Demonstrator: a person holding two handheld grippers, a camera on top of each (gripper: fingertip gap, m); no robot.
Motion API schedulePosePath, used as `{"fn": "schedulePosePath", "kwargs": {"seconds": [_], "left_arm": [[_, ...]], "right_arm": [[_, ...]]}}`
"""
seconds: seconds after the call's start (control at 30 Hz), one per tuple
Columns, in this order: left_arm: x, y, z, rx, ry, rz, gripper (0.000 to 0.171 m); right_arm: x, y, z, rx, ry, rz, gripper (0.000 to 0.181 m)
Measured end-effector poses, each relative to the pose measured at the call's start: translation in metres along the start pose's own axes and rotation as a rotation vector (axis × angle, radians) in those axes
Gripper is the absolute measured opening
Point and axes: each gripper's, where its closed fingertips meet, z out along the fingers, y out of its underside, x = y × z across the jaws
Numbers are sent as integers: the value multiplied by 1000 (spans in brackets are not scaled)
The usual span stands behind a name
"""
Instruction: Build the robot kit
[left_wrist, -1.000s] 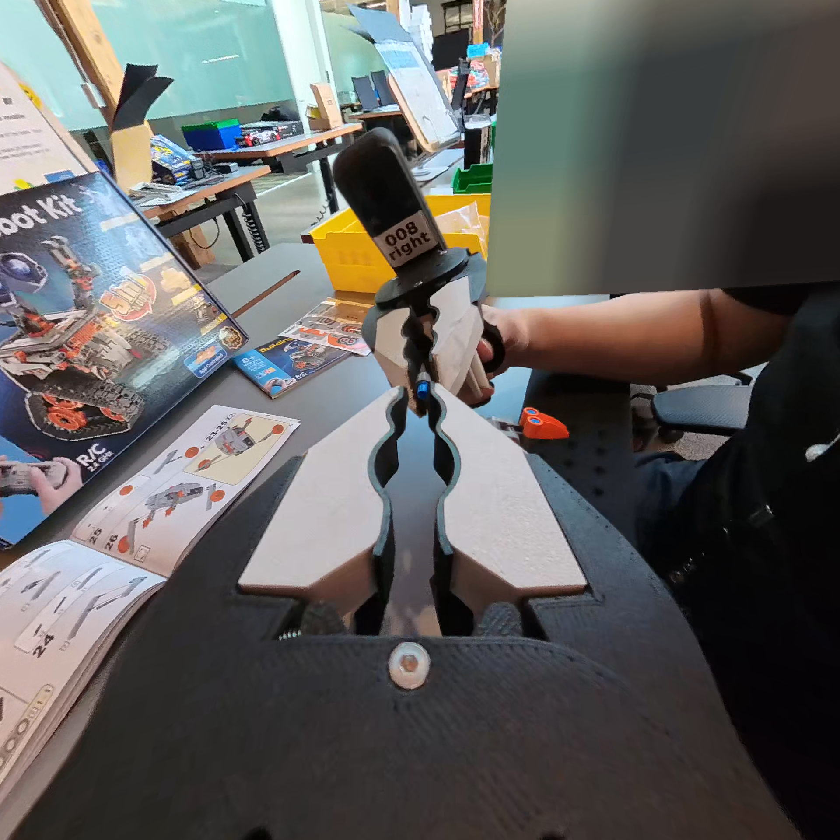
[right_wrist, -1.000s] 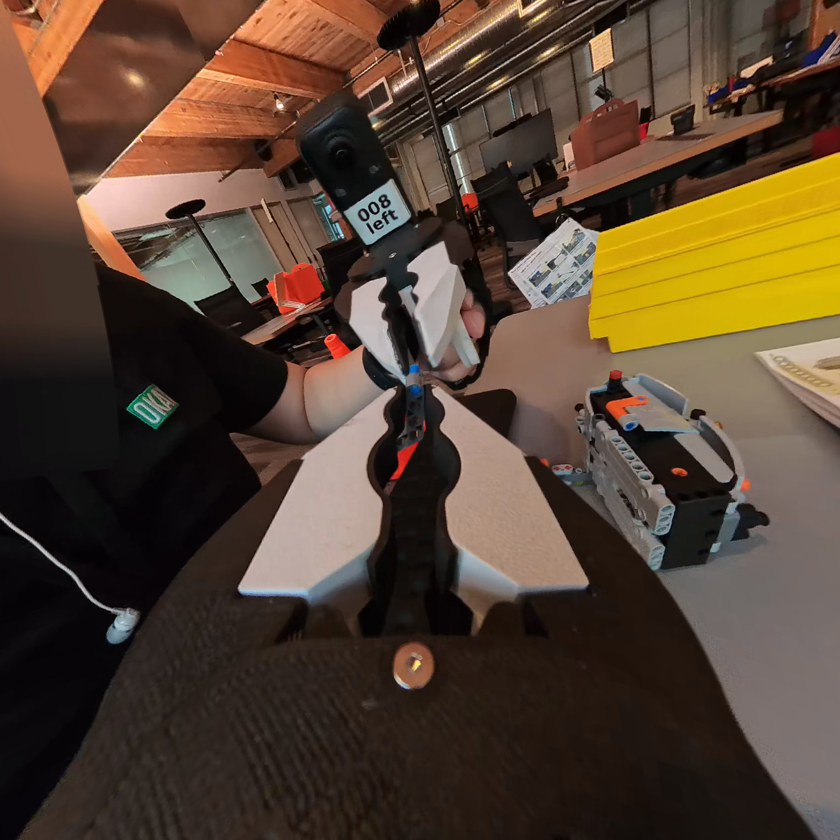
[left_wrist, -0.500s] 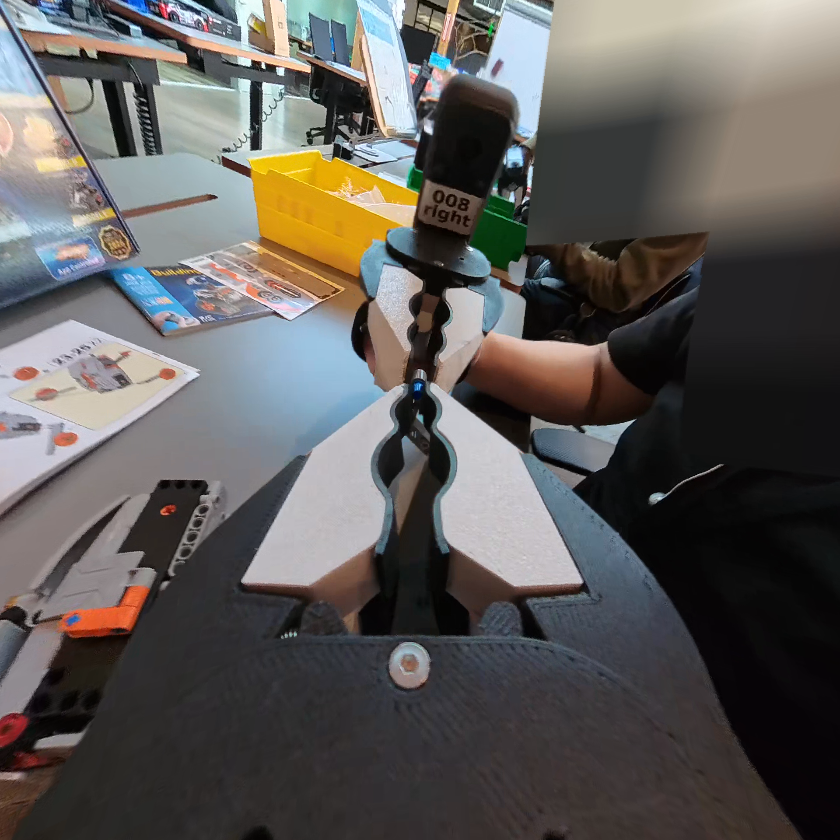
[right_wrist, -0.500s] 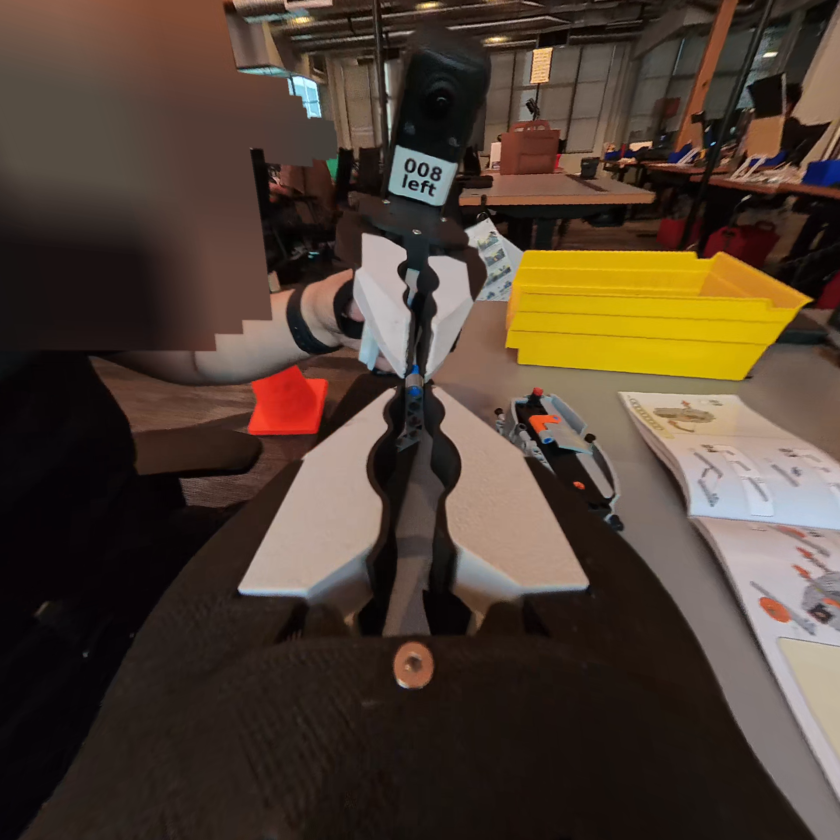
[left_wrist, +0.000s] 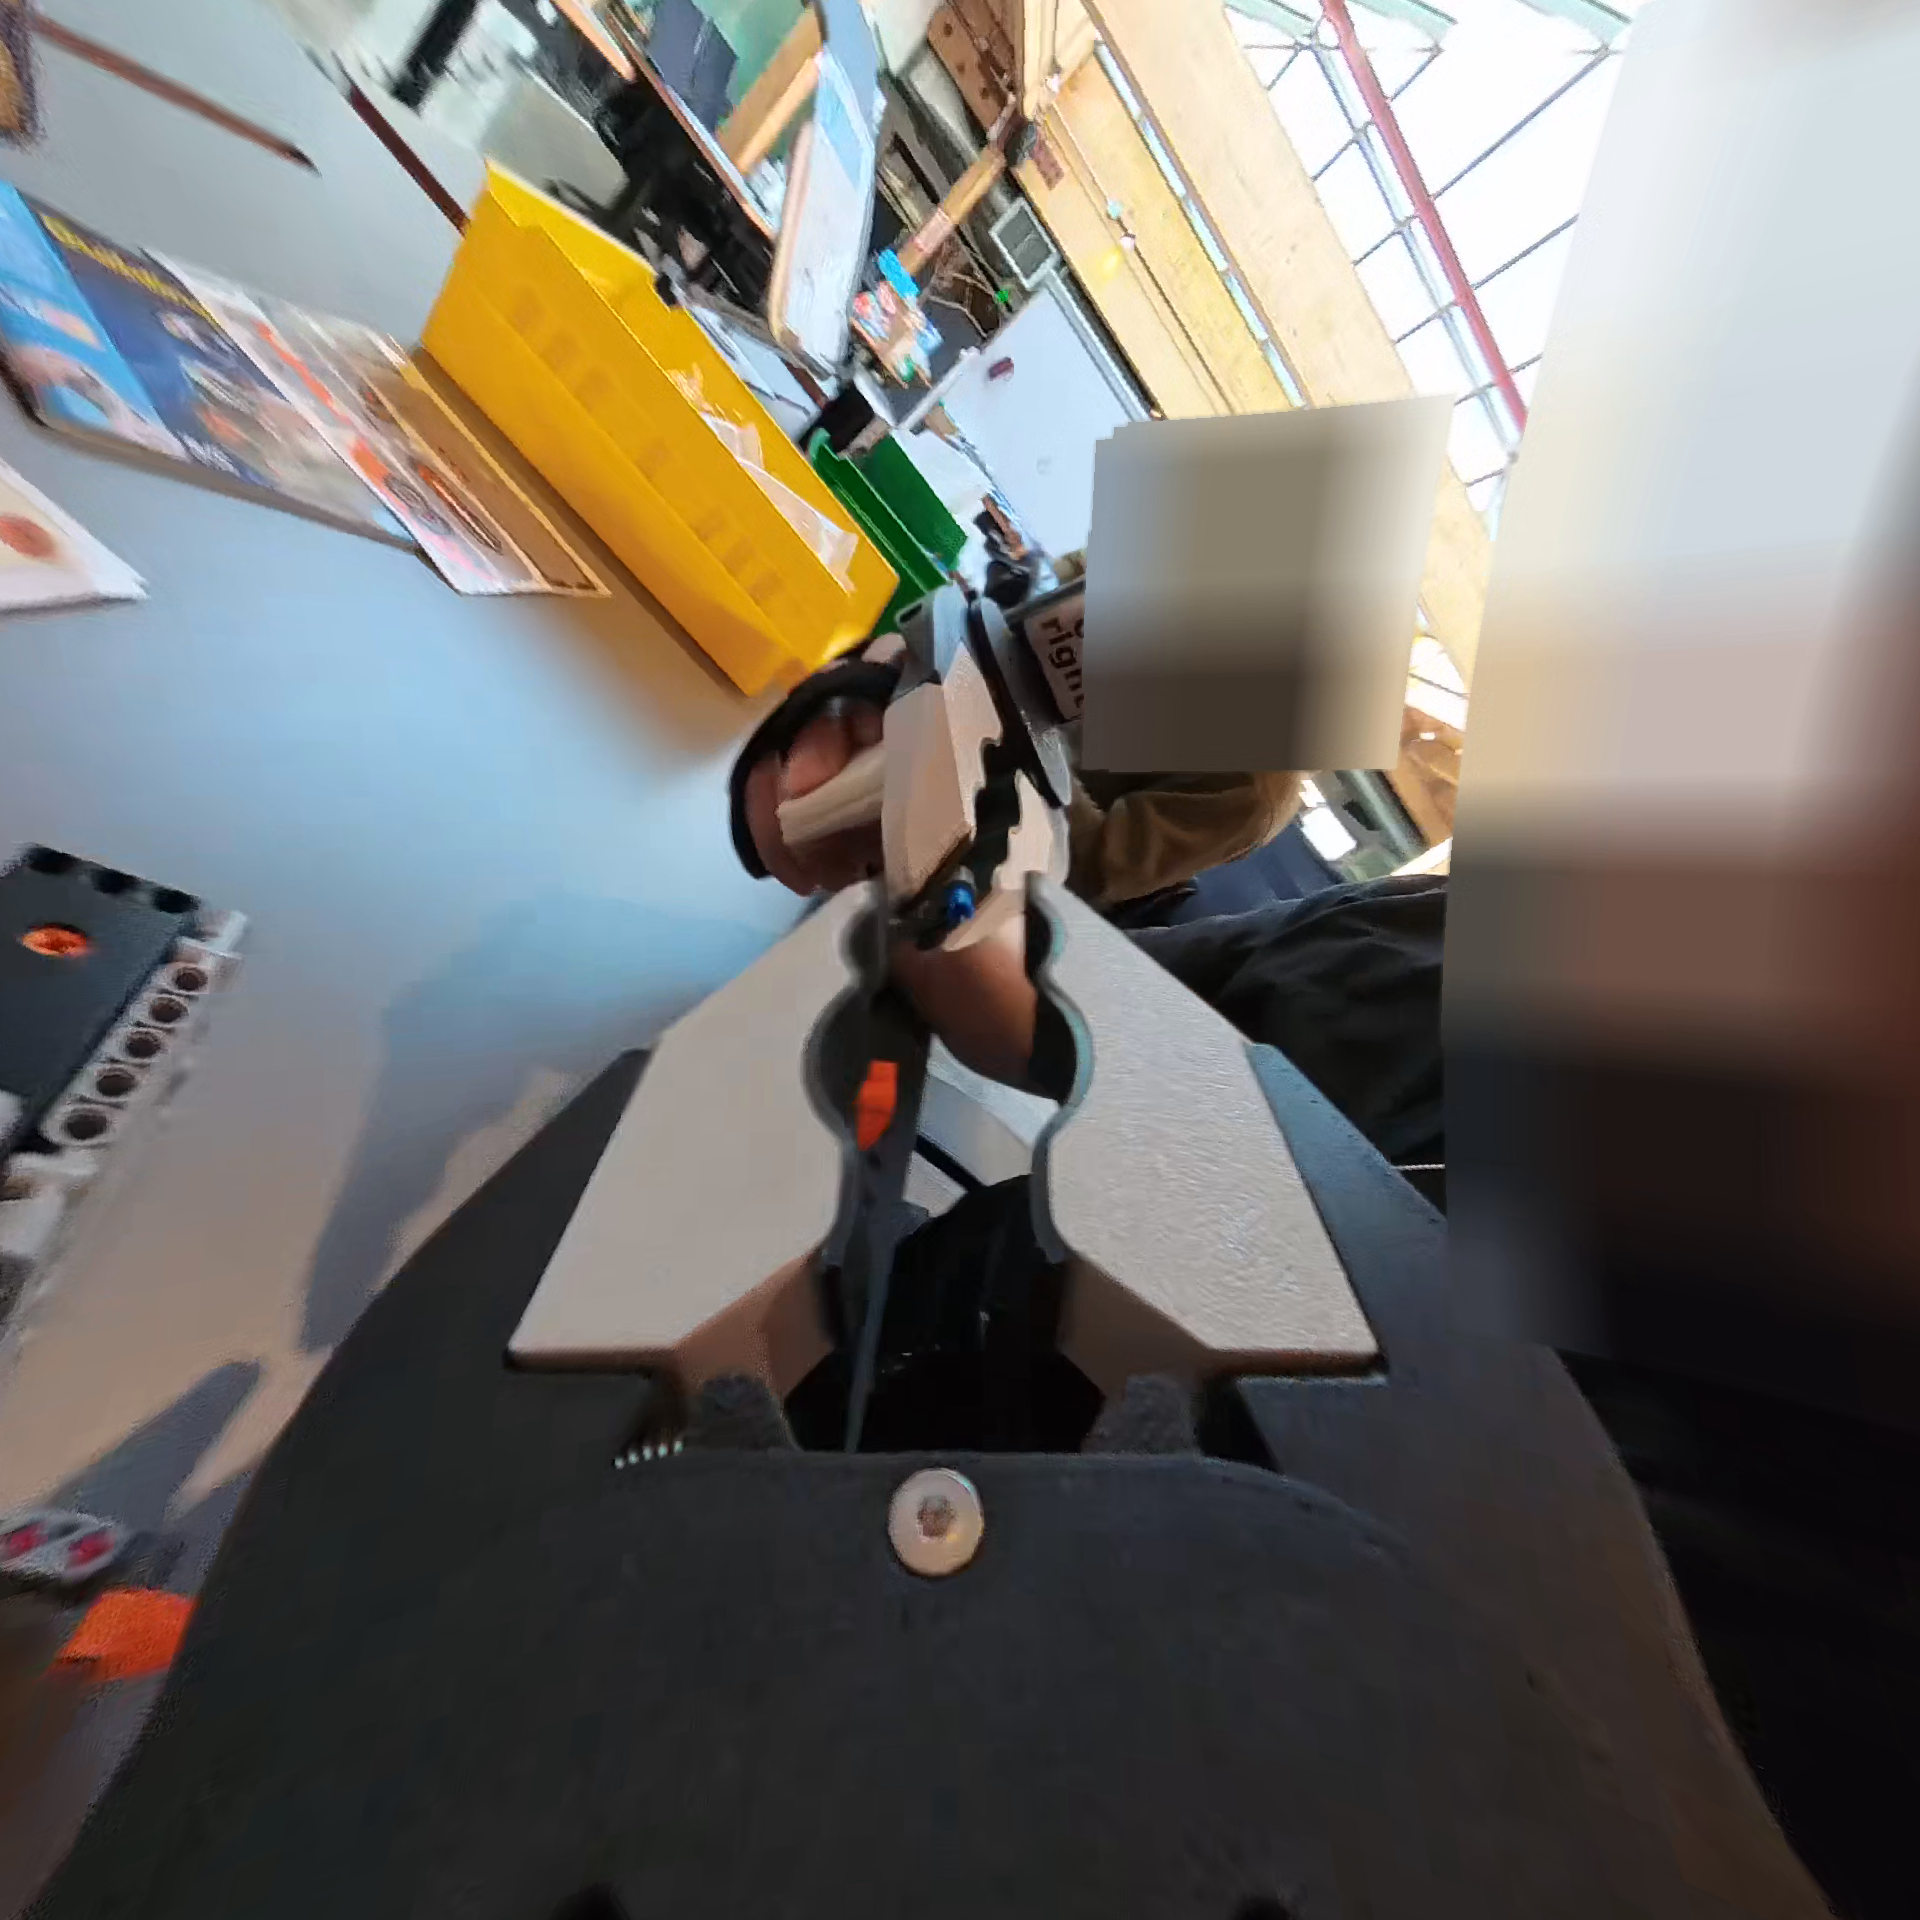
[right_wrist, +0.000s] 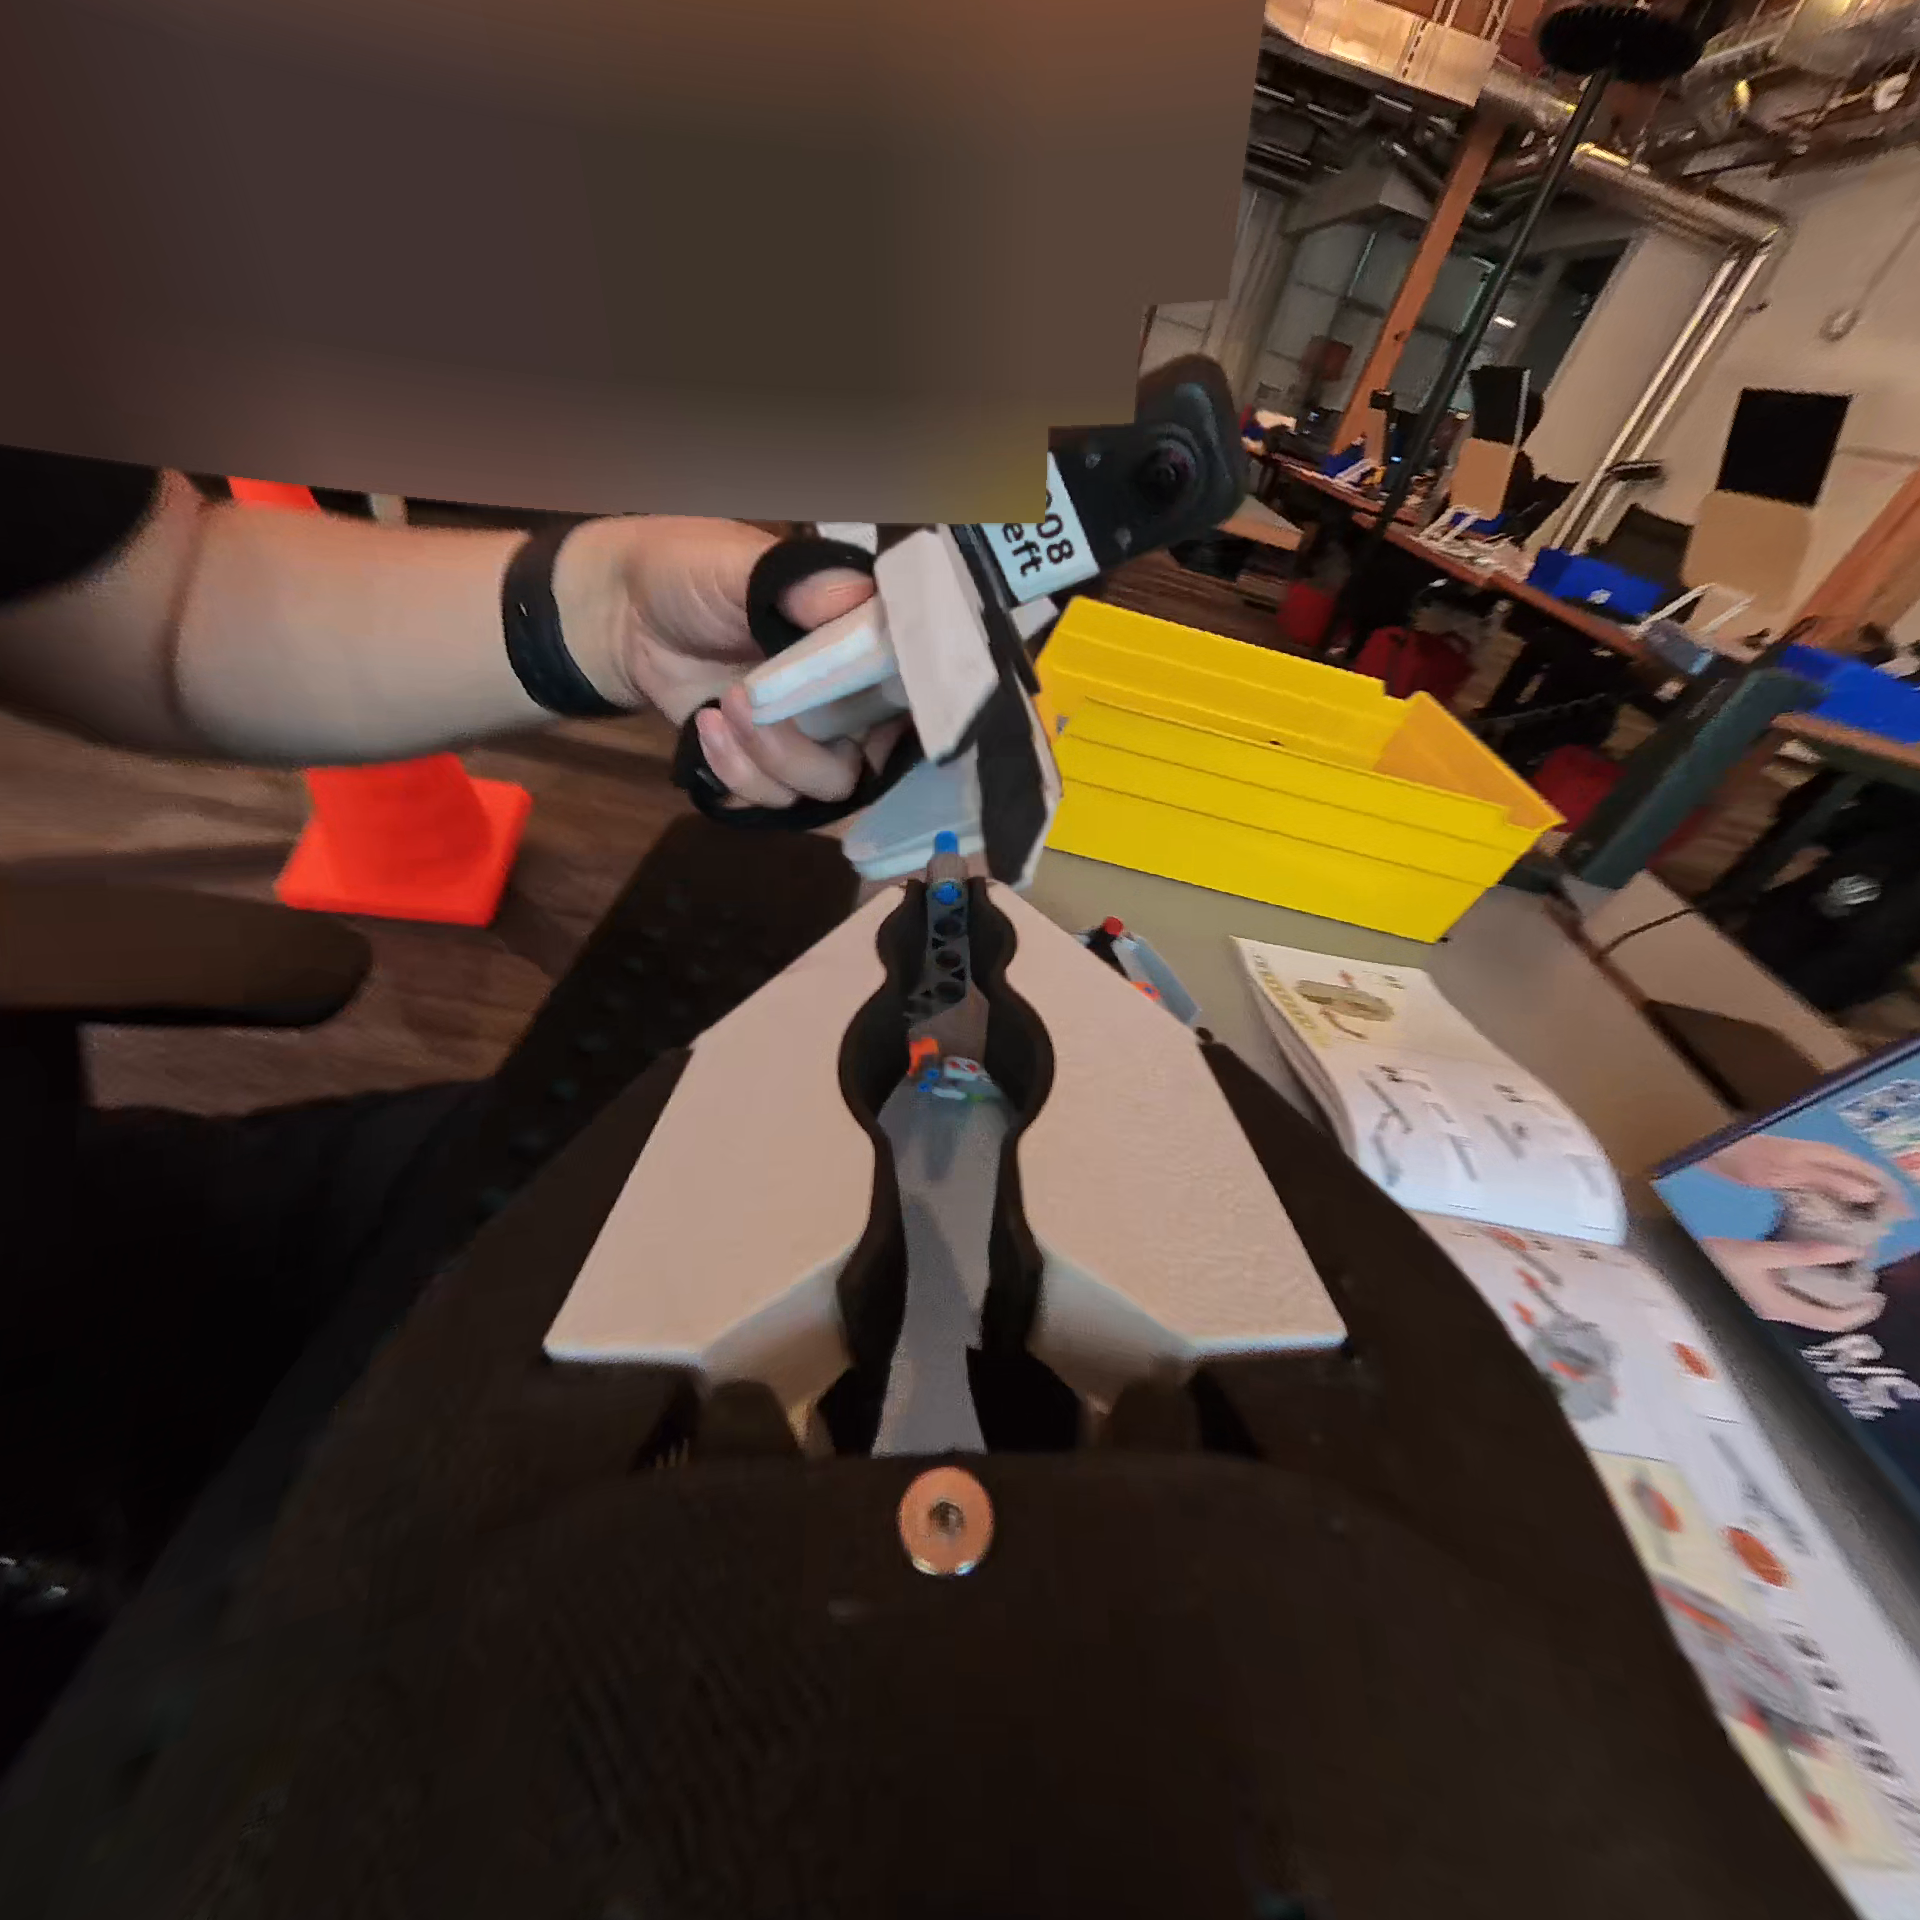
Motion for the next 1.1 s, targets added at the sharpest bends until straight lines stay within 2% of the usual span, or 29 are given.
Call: {"fn": "schedulePosePath", "kwargs": {"seconds": [0.17,0.23,0.33,0.43,0.57,0.67,0.77,0.9,0.97,1.1], "left_arm": [[-6,-4,-16,25,-200,365,16],[5,-4,-14,55,-187,470,9],[12,-2,-8,61,-180,542,7],[1,1,-2,13,-228,544,7],[0,2,2,31,-190,510,1],[-7,3,1,32,-211,496,10],[-10,3,-1,39,-215,496,2],[-13,5,-2,42,-219,488,12],[-14,6,-3,44,-216,483,3],[-18,9,-9,44,-236,483,2]], "right_arm": [[3,-7,-3,80,-87,236,7],[1,-7,-2,96,-138,323,7],[-3,-8,-1,118,-220,455,7],[-1,-7,0,120,-223,478,7],[-1,-1,2,92,-220,499,7],[0,5,4,64,-221,523,7],[0,8,5,52,-228,544,7],[-1,14,8,22,-235,560,7],[-3,16,11,8,-241,559,7],[-4,18,19,-10,-256,562,7]]}}
